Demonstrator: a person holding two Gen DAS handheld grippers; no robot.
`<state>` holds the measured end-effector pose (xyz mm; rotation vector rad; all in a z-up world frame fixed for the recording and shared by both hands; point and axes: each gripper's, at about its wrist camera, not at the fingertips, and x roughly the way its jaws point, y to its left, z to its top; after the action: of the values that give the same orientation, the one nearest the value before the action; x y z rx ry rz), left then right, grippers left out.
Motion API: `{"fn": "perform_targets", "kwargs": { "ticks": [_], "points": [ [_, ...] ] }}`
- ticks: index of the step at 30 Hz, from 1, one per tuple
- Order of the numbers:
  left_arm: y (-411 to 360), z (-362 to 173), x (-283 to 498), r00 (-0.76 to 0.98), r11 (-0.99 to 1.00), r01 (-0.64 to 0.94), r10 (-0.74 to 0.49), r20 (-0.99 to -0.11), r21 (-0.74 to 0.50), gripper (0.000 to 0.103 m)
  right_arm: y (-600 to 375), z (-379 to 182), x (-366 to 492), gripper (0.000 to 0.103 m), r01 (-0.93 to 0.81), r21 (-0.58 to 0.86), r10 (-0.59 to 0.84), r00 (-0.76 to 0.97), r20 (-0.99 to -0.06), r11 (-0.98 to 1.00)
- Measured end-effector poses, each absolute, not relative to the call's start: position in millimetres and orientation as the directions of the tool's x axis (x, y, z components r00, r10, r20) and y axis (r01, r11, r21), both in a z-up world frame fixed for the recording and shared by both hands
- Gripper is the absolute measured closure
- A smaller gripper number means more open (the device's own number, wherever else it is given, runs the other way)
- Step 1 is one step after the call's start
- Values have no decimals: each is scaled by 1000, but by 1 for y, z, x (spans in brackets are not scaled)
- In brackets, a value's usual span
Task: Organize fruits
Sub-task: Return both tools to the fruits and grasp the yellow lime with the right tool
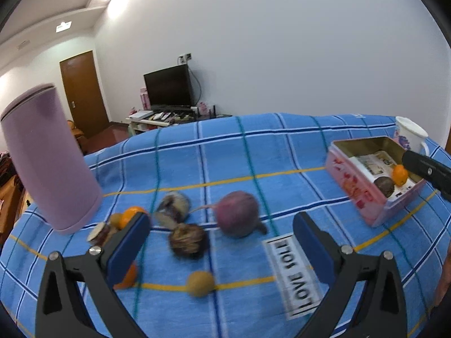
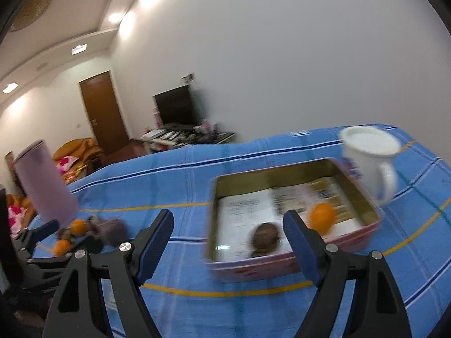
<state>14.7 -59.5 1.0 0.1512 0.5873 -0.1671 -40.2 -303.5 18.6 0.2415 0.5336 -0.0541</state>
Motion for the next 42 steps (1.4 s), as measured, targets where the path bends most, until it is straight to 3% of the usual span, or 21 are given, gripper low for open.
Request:
{"fn": "perform_targets", "kwargs": {
  "ticks": [10, 20, 29, 36, 42],
  "points": [
    [8, -2, 20, 793, 990, 126, -67, -605, 56, 0, -209, 11, -16, 22, -54, 243, 186, 807, -561, 968],
    [60, -13, 28, 779, 990, 116, -43, -626, 76, 0, -143, -13, -2, 22, -174, 182, 251, 707, -661, 968],
    [66, -29, 34, 735, 982, 139, -14, -678, 130, 0, -102, -33, 15, 41, -262, 133, 272, 615, -740, 956],
    [82, -29, 38, 716, 992, 106, -31, -697, 64, 0, -85, -41, 25, 45, -303, 144, 301, 577, -759, 942],
    [76, -30, 38, 713, 989, 130, -43, -700, 72, 2, -80, -45, 28, 69, -327, 170, 333, 547, -768, 930]
  ]
}}
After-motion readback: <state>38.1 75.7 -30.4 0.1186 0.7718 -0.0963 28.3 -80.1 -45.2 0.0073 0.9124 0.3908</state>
